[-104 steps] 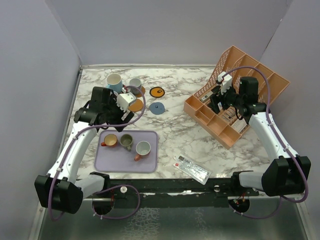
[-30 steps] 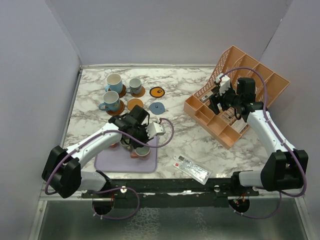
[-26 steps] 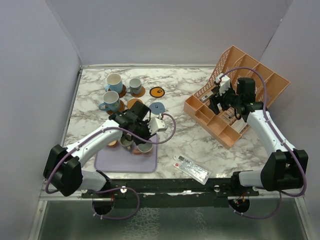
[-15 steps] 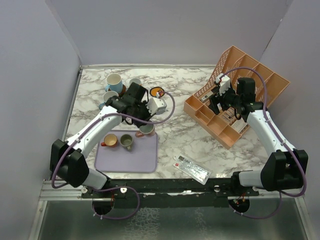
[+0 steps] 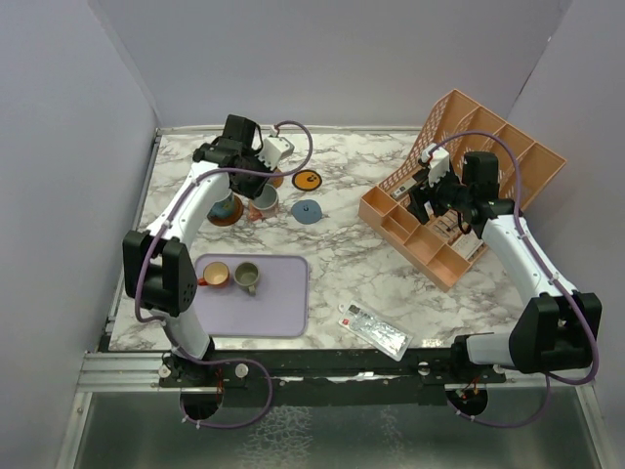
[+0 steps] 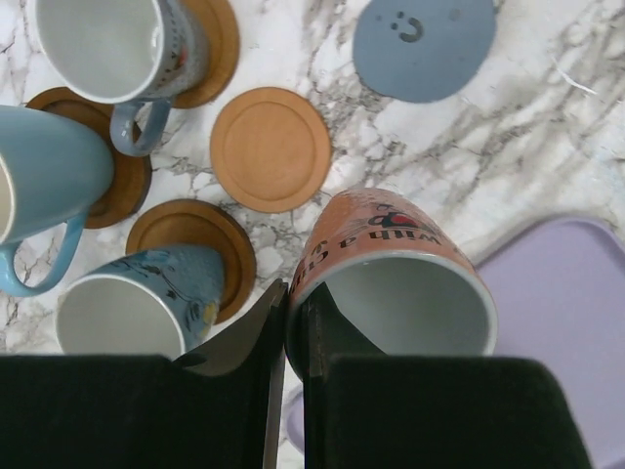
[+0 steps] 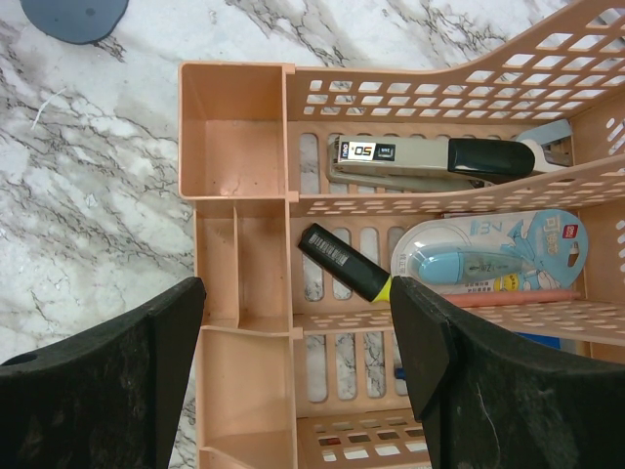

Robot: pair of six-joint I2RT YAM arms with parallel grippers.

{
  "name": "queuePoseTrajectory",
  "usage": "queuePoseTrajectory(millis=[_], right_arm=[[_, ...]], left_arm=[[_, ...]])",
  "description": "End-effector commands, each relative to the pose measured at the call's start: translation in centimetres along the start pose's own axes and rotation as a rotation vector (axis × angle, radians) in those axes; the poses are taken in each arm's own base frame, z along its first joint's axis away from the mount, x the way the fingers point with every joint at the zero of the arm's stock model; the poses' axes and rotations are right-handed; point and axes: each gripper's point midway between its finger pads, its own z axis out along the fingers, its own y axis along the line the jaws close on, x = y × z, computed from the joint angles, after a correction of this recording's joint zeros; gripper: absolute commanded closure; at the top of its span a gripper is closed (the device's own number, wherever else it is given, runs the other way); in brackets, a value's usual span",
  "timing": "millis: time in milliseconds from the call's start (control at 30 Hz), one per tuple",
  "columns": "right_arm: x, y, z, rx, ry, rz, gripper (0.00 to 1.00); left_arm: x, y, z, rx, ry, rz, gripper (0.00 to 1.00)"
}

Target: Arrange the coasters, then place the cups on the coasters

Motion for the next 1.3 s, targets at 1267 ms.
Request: queuePoseTrajectory(millis=[1267], right_arm=[[0.0,-0.3,-0.4,0.011,-0.001,-0.009,0.22]], left_arm=[[-0.2,7.6,8.2,-0.008,0.106,-0.078,1.00]])
